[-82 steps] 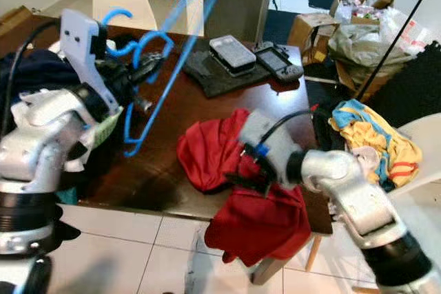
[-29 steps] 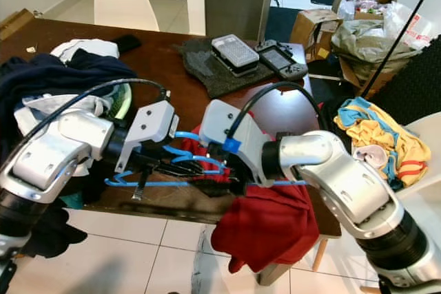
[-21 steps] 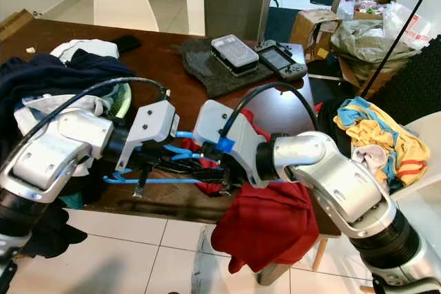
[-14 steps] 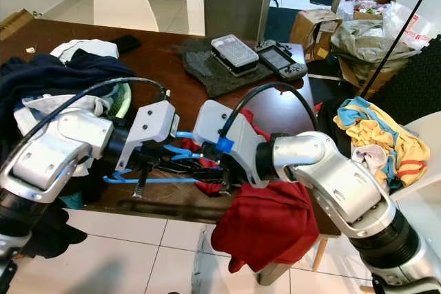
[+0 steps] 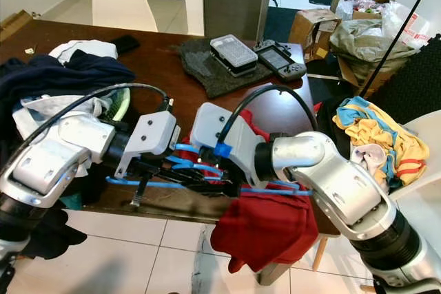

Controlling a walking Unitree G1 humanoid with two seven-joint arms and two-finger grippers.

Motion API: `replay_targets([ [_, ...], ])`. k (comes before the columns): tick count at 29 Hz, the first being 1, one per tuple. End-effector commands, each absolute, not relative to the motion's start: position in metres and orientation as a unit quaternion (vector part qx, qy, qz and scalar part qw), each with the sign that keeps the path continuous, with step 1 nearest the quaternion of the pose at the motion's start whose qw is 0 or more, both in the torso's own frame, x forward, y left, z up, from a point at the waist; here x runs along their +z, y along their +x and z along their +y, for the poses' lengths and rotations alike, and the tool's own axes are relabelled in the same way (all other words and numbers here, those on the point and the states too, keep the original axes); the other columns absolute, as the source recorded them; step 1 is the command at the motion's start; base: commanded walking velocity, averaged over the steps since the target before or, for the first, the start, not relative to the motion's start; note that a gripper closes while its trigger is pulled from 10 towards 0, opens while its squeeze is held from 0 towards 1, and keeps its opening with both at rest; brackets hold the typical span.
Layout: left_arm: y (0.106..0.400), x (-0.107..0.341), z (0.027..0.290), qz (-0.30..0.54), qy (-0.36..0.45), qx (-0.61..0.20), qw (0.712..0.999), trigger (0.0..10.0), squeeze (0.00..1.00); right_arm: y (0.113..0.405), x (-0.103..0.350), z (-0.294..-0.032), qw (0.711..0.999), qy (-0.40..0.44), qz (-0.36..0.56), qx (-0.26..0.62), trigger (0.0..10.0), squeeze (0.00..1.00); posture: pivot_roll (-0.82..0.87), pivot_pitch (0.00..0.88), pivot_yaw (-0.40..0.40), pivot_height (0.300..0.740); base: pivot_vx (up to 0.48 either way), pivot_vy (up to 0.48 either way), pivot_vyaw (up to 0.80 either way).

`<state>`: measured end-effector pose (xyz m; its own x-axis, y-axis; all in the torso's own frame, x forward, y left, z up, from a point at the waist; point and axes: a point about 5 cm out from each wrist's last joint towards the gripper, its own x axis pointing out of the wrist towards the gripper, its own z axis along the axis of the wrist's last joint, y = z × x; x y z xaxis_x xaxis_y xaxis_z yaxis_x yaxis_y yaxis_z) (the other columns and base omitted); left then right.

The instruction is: Hang hanger

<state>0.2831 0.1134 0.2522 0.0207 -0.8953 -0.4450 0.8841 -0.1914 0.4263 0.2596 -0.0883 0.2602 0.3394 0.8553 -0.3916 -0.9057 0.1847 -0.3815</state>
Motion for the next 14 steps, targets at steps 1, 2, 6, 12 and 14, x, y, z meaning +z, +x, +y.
replay_targets([
  [1,0.276,0.251,0.112,-0.012,0.328,-0.716,0.617,10.0,0.0,0.26,0.264,-0.089,0.77,-0.287,0.036,0.569,10.0,0.0,0.04,0.137,0.0,0.74,0.0,0.0,0.0],
  [2,0.276,0.25,0.112,-0.011,0.329,-0.717,0.615,10.0,0.0,0.259,0.264,-0.091,0.766,-0.289,0.039,0.572,10.0,0.0,0.04,0.135,-0.003,0.74,0.0,0.0,0.0],
  [6,0.276,0.25,0.113,-0.008,0.332,-0.717,0.613,10.0,0.0,0.257,0.265,-0.096,0.759,-0.296,0.045,0.577,10.0,0.0,0.04,0.135,-0.003,0.74,0.0,0.0,0.0],
  [12,0.274,0.245,0.117,0.004,0.341,-0.72,0.604,10.0,0.0,0.255,0.265,-0.112,0.743,-0.324,0.064,0.582,10.0,0.0,0.04,0.133,-0.005,0.74,0.0,0.0,0.0],
  [14,0.274,0.245,0.118,0.006,0.342,-0.721,0.603,10.0,0.0,0.256,0.266,-0.115,0.744,-0.326,0.066,0.579,10.0,0.0,0.04,0.132,-0.006,0.74,0.0,0.0,0.0],
])
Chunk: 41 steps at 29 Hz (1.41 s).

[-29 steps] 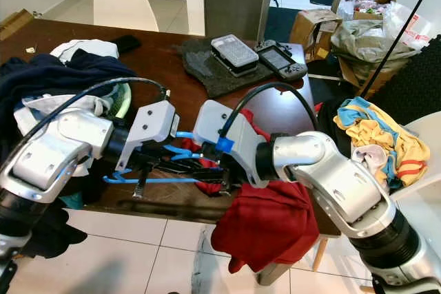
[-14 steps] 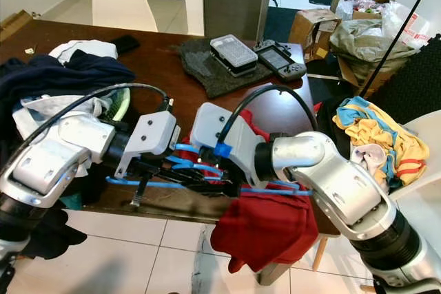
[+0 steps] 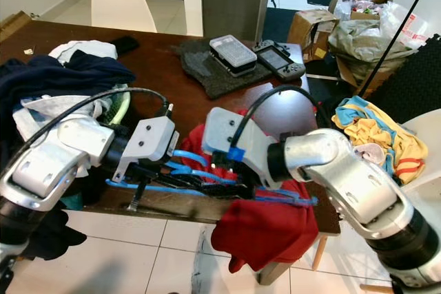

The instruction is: Hang hanger

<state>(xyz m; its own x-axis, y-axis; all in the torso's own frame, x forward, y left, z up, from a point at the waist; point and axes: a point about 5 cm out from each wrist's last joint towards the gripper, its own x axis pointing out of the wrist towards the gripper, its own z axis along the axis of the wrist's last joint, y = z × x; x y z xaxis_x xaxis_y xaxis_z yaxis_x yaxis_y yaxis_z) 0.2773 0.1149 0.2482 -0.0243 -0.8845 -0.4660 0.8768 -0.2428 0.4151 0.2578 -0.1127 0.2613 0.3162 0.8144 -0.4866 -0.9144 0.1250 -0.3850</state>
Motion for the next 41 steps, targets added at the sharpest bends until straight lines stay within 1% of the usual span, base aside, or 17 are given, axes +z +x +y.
replay_targets([
  [1,0.274,0.245,0.118,0.006,0.342,-0.721,0.603,10.0,0.0,0.256,0.266,-0.115,0.744,-0.326,0.066,0.579,10.0,0.0,0.04,0.132,-0.006,0.74,0.0,0.0,0.0],
  [8,0.275,0.245,0.119,0.009,0.345,-0.719,0.603,10.0,0.0,0.257,0.271,-0.118,0.751,-0.317,0.059,0.576,10.0,0.0,0.04,0.135,-0.004,0.74,0.0,0.0,0.0],
  [9,0.275,0.245,0.119,0.009,0.346,-0.718,0.604,10.0,0.0,0.257,0.273,-0.118,0.754,-0.311,0.055,0.576,0.0,0.0,0.04,0.14,-0.002,0.74,0.0,0.0,0.0],
  [16,0.277,0.247,0.118,0.002,0.35,-0.709,0.612,10.0,0.0,0.257,0.273,-0.117,0.758,-0.303,0.054,0.575,0.0,0.0,0.04,0.143,0.0,0.74,0.0,0.0,0.0],
  [18,0.283,0.25,0.116,-0.014,0.36,-0.69,0.628,10.0,0.0,0.257,0.272,-0.116,0.757,-0.3,0.055,0.578,0.0,0.0,0.04,0.144,0.0,0.74,0.0,0.0,0.0],
  [19,0.283,0.25,0.116,-0.014,0.36,-0.69,0.628,10.0,0.0,0.257,0.272,-0.116,0.757,-0.3,0.055,0.578,0.0,0.0,0.04,0.144,0.0,0.74,0.0,0.0,0.0],
  [20,0.288,0.252,0.114,-0.027,0.37,-0.672,0.641,10.0,0.0,0.257,0.272,-0.115,0.757,-0.297,0.053,0.58,0.0,0.0,0.05,0.146,-0.001,0.74,0.0,0.0,0.0],
  [22,0.288,0.252,0.114,-0.027,0.37,-0.672,0.641,10.0,0.0,0.257,0.272,-0.115,0.757,-0.297,0.053,0.58,0.0,0.0,0.05,0.146,-0.001,0.74,0.0,0.0,0.0],
  [23,0.293,0.253,0.112,-0.037,0.384,-0.654,0.651,10.0,0.0,0.257,0.272,-0.114,0.758,-0.294,0.052,0.58,0.0,0.0,0.05,0.146,0.0,0.74,0.0,0.0,0.0],
  [24,0.293,0.253,0.112,-0.037,0.384,-0.654,0.651,10.0,0.0,0.257,0.272,-0.114,0.758,-0.294,0.052,0.58,0.0,0.0,0.05,0.146,0.0,0.74,0.0,0.0,0.0],
  [25,0.299,0.253,0.109,-0.046,0.399,-0.635,0.66,10.0,0.0,0.258,0.271,-0.113,0.761,-0.289,0.05,0.579,0.0,0.0,0.04,0.146,0.001,0.74,0.0,0.0,0.0],
  [31,0.301,0.253,0.104,-0.056,0.388,-0.63,0.67,10.0,0.0,0.263,0.271,-0.112,0.775,-0.281,0.047,0.564,0.0,0.0,0.04,0.146,0.001,0.74,0.0,0.0,0.0],
  [32,0.3,0.254,0.103,-0.053,0.369,-0.639,0.673,10.0,1.0,0.264,0.272,-0.113,0.778,-0.279,0.046,0.56,0.0,0.0,0.04,0.146,0.001,0.74,0.0,0.0,0.0],
  [35,0.297,0.255,0.102,-0.054,0.354,-0.649,0.671,10.0,1.0,0.266,0.272,-0.113,0.784,-0.276,0.045,0.555,0.0,0.0,0.04,0.146,0.001,0.74,0.0,0.0,0.0],
  [37,0.298,0.258,0.103,-0.062,0.347,-0.645,0.678,10.0,1.0,0.266,0.272,-0.113,0.784,-0.274,0.044,0.554,0.0,0.0,0.04,0.146,0.001,0.74,0.0,0.0,0.0],
  [38,0.3,0.267,0.107,-0.077,0.332,-0.64,0.689,10.0,1.0,0.266,0.272,-0.113,0.787,-0.274,0.044,0.552,0.0,0.0,0.04,0.152,0.0,0.74,0.0,0.0,0.0],
  [41,0.301,0.272,0.11,-0.084,0.325,-0.638,0.693,10.0,1.0,0.267,0.272,-0.114,0.789,-0.273,0.045,0.549,0.0,0.0,0.04,0.152,0.0,0.74,0.0,0.0,0.0],
])
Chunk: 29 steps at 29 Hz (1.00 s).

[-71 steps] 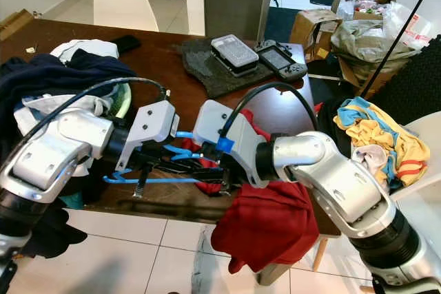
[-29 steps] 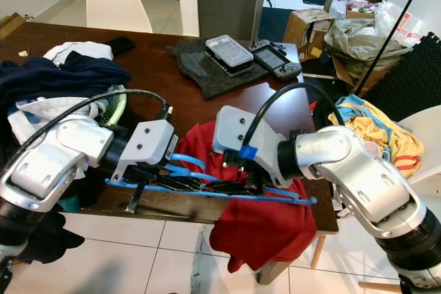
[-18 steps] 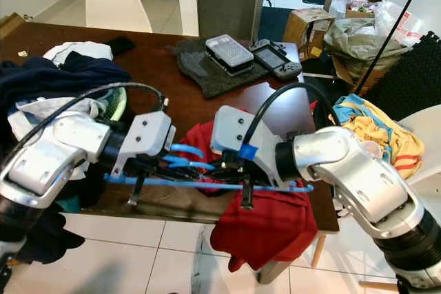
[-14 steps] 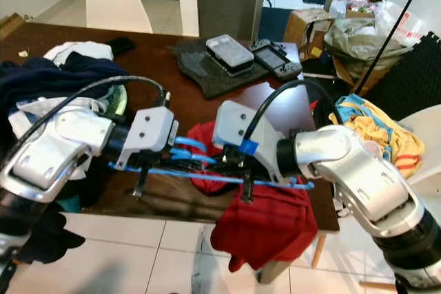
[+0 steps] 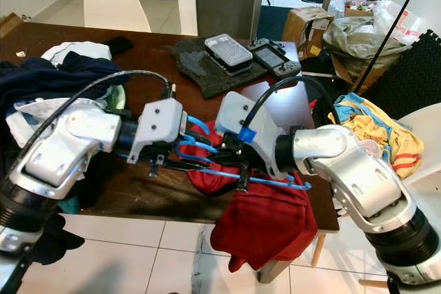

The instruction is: Hang hanger

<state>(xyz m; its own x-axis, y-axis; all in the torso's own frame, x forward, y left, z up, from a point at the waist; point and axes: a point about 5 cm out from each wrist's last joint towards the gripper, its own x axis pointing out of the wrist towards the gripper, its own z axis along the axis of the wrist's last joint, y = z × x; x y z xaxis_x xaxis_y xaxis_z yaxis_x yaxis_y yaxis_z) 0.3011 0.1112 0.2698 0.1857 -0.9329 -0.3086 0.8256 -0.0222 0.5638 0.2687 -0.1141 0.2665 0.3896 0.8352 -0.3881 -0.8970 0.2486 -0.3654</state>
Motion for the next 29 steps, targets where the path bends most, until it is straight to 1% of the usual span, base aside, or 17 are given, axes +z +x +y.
replay_targets([
  [1,0.305,0.286,0.117,-0.102,0.315,-0.625,0.707,10.0,1.0,0.269,0.271,-0.117,0.793,-0.273,0.048,0.542,0.0,0.0,0.04,0.153,-0.003,0.74,0.0,0.0,0.0],
  [2,0.305,0.286,0.117,-0.102,0.315,-0.625,0.707,10.0,1.0,0.269,0.271,-0.117,0.793,-0.273,0.048,0.542,0.0,0.0,0.04,0.153,-0.003,0.74,0.0,0.0,0.0],
  [4,0.31,0.311,0.132,-0.138,0.303,-0.596,0.73,10.0,1.0,0.272,0.269,-0.121,0.801,-0.274,0.053,0.53,0.0,0.0,0.04,0.154,-0.004,0.74,0.0,0.0,0.0],
  [5,0.31,0.311,0.132,-0.138,0.303,-0.596,0.73,10.0,1.0,0.272,0.269,-0.121,0.801,-0.274,0.053,0.53,0.0,0.0,0.04,0.154,-0.004,0.74,0.0,0.0,0.0],
  [9,0.32,0.362,0.168,-0.215,0.296,-0.5,0.785,10.0,1.0,0.282,0.27,-0.136,0.828,-0.273,0.059,0.486,0.0,0.0,0.05,0.154,-0.006,0.74,0.0,0.0,0.0],
  [11,0.32,0.362,0.168,-0.215,0.296,-0.5,0.785,10.0,1.0,0.282,0.27,-0.136,0.828,-0.273,0.059,0.486,0.0,0.0,0.05,0.154,-0.006,0.74,0.0,0.0,0.0],
  [12,0.322,0.377,0.179,-0.241,0.285,-0.462,0.804,10.0,1.0,0.29,0.278,-0.147,0.852,-0.263,0.047,0.449,0.0,0.0,0.05,0.154,-0.007,0.74,0.0,0.0,0.0],
  [14,0.323,0.393,0.191,-0.275,0.254,-0.417,0.828,10.0,1.0,0.3,0.291,-0.166,0.886,-0.24,0.024,0.397,0.0,0.0,0.06,0.153,-0.01,0.74,0.0,0.0,0.0],
  [19,0.325,0.39,0.194,-0.287,0.207,-0.384,0.853,10.0,1.0,0.303,0.304,-0.194,0.911,-0.225,0.004,0.346,0.0,0.0,0.06,0.154,-0.013,0.74,0.0,0.0,0.0],
  [20,0.325,0.39,0.194,-0.287,0.207,-0.384,0.853,10.0,1.0,0.303,0.304,-0.194,0.911,-0.225,0.004,0.346,0.0,0.0,0.06,0.154,-0.013,0.74,0.0,0.0,0.0],
  [21,0.332,0.382,0.196,-0.276,0.193,-0.337,0.879,10.0,0.32,0.305,0.31,-0.2,0.923,-0.211,-0.016,0.323,0.0,0.0,0.06,0.154,-0.013,0.74,0.0,0.0,0.0],
  [24,0.332,0.382,0.196,-0.276,0.193,-0.337,0.879,10.0,0.32,0.305,0.31,-0.2,0.923,-0.211,-0.016,0.323,0.0,0.0,0.06,0.154,-0.013,0.74,0.0,0.0,0.0],
  [25,0.341,0.37,0.2,-0.257,0.199,-0.27,0.907,10.0,0.0,0.309,0.316,-0.206,0.938,-0.183,-0.044,0.292,0.0,0.0,0.06,0.155,-0.013,0.74,0.0,0.0,0.0],
  [26,0.341,0.37,0.2,-0.257,0.199,-0.27,0.907,10.0,0.0,0.309,0.316,-0.206,0.938,-0.183,-0.044,0.292,0.0,0.0,0.06,0.155,-0.013,0.74,0.0,0.0,0.0],
  [27,0.347,0.353,0.209,-0.223,0.226,-0.17,0.933,10.0,0.0,0.315,0.319,-0.204,0.954,-0.118,-0.088,0.261,0.0,0.0,0.08,0.16,-0.019,0.74,0.0,0.0,0.0],
  [28,0.347,0.353,0.209,-0.223,0.226,-0.17,0.933,10.0,0.0,0.315,0.319,-0.204,0.954,-0.118,-0.088,0.261,0.0,0.0,0.08,0.16,-0.019,0.74,0.0,0.0,0.0],
  [29,0.349,0.34,0.216,-0.206,0.218,-0.1,0.949,10.0,0.0,0.32,0.316,-0.199,0.963,-0.055,-0.115,0.239,9.3,0.0,0.08,0.16,-0.019,0.74,0.0,0.0,0.0],
])
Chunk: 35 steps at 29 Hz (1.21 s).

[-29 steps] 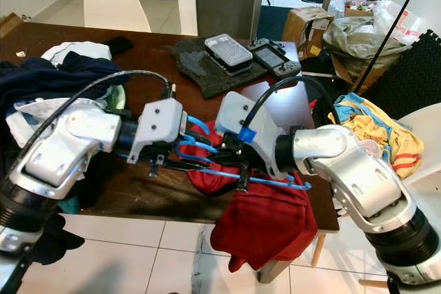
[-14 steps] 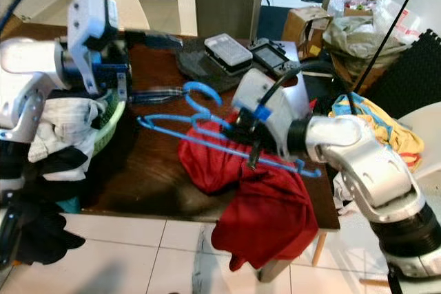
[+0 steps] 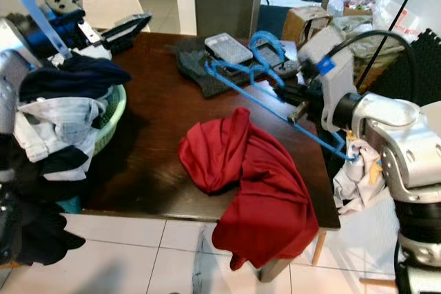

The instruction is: Hang hanger

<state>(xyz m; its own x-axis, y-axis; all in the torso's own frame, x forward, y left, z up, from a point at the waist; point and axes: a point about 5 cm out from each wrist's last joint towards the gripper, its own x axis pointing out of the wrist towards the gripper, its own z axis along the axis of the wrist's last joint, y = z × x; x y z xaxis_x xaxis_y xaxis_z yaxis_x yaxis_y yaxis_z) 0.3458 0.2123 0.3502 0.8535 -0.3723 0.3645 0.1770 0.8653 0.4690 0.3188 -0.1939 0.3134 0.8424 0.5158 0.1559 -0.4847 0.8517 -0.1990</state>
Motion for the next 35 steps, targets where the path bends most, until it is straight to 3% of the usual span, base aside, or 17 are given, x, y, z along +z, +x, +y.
replay_targets([
  [1,0.347,0.329,0.222,-0.194,0.22,-0.044,0.955,10.0,0.0,0.324,0.31,-0.192,0.965,0.001,-0.135,0.224,10.0,0.0,0.09,0.165,-0.018,0.74,0.0,0.0,0.0],
  [6,0.339,0.303,0.223,-0.187,0.173,0.016,0.967,10.0,0.0,0.33,0.288,-0.17,0.964,0.108,-0.143,0.196,10.0,0.0,0.1,0.174,-0.018,0.74,0.0,0.0,0.0],
  [10,0.335,0.294,0.217,-0.184,0.169,0.028,0.968,10.0,0.0,0.331,0.28,-0.167,0.965,0.133,-0.14,0.178,10.0,0.0,0.1,0.174,-0.02,0.74,0.0,0.0,0.0],
  [19,0.331,0.282,0.206,-0.176,0.172,0.077,0.966,10.0,0.0,0.329,0.27,-0.16,0.969,0.15,-0.144,0.133,10.0,0.0,0.1,0.173,-0.015,0.74,0.0,0.086,0.0],
  [35,0.336,0.3,0.204,-0.208,0.173,0.096,0.958,10.0,0.0,0.329,0.272,-0.162,0.973,0.134,-0.157,0.101,10.0,0.0,0.09,0.157,-0.007,0.74,0.0,0.477,0.0],
])
